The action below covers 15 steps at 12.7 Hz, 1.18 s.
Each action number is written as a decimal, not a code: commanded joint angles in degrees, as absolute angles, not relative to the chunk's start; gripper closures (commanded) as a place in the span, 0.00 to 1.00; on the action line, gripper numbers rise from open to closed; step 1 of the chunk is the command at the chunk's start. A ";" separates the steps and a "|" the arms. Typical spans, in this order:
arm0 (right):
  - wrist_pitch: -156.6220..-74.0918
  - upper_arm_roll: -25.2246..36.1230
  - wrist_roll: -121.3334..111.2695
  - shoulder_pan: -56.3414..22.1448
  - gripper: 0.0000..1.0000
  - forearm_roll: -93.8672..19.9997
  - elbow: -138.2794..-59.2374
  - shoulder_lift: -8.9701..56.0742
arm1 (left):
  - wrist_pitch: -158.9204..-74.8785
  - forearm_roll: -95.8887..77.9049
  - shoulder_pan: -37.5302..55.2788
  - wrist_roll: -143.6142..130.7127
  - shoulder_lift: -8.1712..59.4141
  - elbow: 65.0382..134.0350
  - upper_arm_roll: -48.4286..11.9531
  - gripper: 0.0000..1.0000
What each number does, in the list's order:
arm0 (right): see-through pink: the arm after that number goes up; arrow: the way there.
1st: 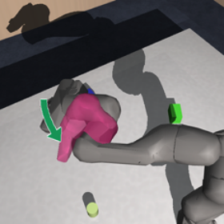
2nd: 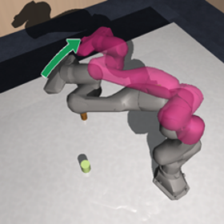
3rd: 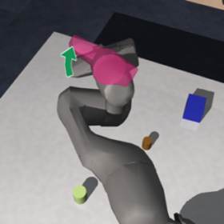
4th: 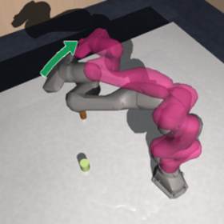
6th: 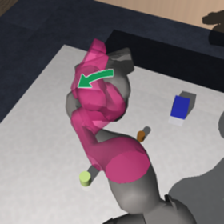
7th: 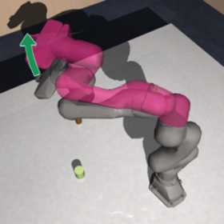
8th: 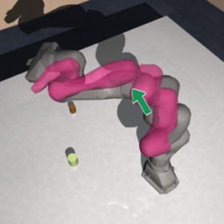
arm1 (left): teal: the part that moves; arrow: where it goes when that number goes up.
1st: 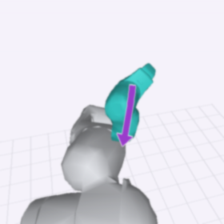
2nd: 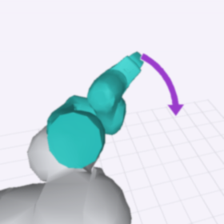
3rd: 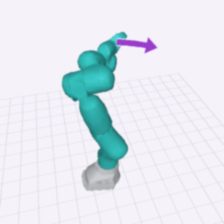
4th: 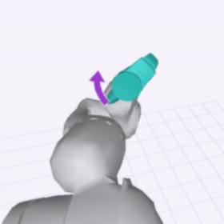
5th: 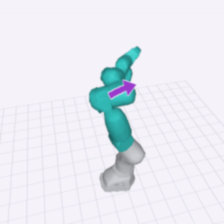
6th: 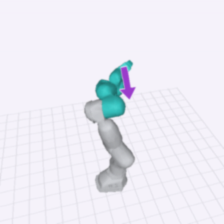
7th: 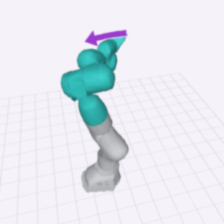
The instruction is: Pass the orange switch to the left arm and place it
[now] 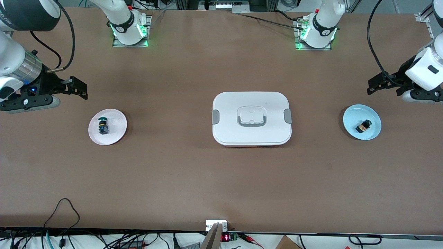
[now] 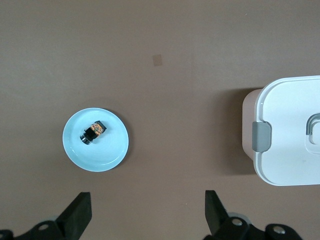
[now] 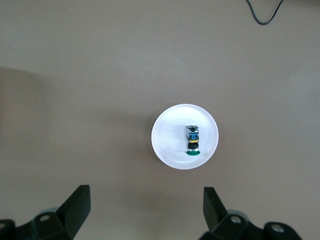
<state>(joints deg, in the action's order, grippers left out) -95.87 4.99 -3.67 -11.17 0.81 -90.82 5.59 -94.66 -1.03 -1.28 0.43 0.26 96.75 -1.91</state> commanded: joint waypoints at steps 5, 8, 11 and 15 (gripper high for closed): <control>-97.29 4.83 -2.72 -11.07 0.00 0.97 -90.26 5.63 | -94.48 -0.62 -0.44 0.35 1.32 95.71 -1.50 0.00; -98.35 4.83 -2.81 -11.07 0.00 1.23 -90.26 5.71 | -93.87 -0.70 -0.18 -0.35 1.23 95.63 -1.58 0.00; -98.52 4.92 -2.81 -10.99 0.00 1.41 -90.26 5.71 | -93.69 -0.70 -0.26 -0.26 1.32 95.62 -1.50 0.00; -99.58 4.92 -3.34 -10.99 0.00 1.50 -90.26 6.06 | -93.60 -0.70 -0.09 -0.26 1.32 95.54 -1.58 0.00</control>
